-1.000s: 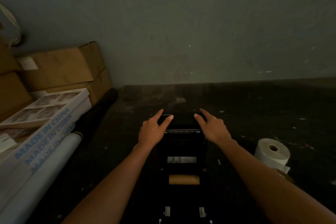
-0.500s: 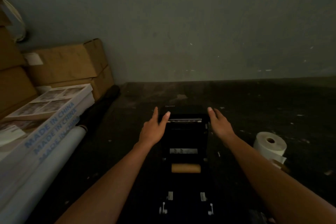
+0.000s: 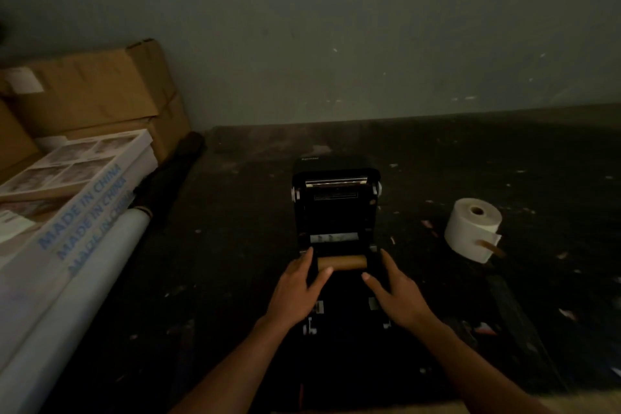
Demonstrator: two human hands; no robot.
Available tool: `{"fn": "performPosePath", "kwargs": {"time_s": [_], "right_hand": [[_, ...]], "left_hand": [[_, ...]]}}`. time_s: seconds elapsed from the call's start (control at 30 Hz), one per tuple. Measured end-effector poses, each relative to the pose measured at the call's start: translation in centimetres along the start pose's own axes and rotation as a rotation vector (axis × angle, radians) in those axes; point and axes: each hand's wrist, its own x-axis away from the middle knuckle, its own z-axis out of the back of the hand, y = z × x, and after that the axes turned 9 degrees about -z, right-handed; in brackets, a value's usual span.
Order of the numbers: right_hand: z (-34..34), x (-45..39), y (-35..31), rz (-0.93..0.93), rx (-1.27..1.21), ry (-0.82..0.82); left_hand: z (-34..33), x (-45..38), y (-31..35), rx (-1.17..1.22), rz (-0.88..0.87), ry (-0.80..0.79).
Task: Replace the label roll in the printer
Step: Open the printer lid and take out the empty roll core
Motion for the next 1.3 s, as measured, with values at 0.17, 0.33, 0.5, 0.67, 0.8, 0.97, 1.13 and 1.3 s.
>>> {"fn": "performPosePath", "kwargs": {"time_s": [0.17, 0.33, 0.5, 0.67, 0.8, 0.97, 1.13, 1.3], "right_hand": [[-0.5, -1.6, -0.6, 0.090, 0.104, 0.031], [-1.6, -3.6, -0.1, 0.062, 0.351, 0.109], [-3.0, -4.0, -0.2, 0.022, 0.379, 0.160], [-2.7, -3.3, -0.9, 0.018, 0.353, 0.143], [-2.0, -2.5, -2.0, 0.107, 0.227, 0.148], [-0.9, -0.8, -3.4, 0.235, 0.061, 0.223], [0.8, 1.2, -3.9, 0.230, 0.077, 0.295], [4.0, 4.3, -2.2, 0.162, 0.047, 0.305]], "left_hand": [[-0.6, -1.4, -0.4, -0.072, 0.085, 0.015], [-1.6, -2.7, -0.7, -0.150, 0.084, 0.022], [-2.5, -2.9, -0.8, -0.234, 0.051, 0.079], [-2.3, -3.0, -0.3, -0.186, 0.077, 0.077], [-1.7, -3.1, 0.6, -0.052, 0.095, 0.106], [-0.2, -2.2, 2.2, 0.078, -0.003, 0.191], [-0.4, -1.0, 4.0, 0.053, -0.065, 0.202], [-2.2, -0.3, 5.9, 0.069, -0.126, 0.169]]}}
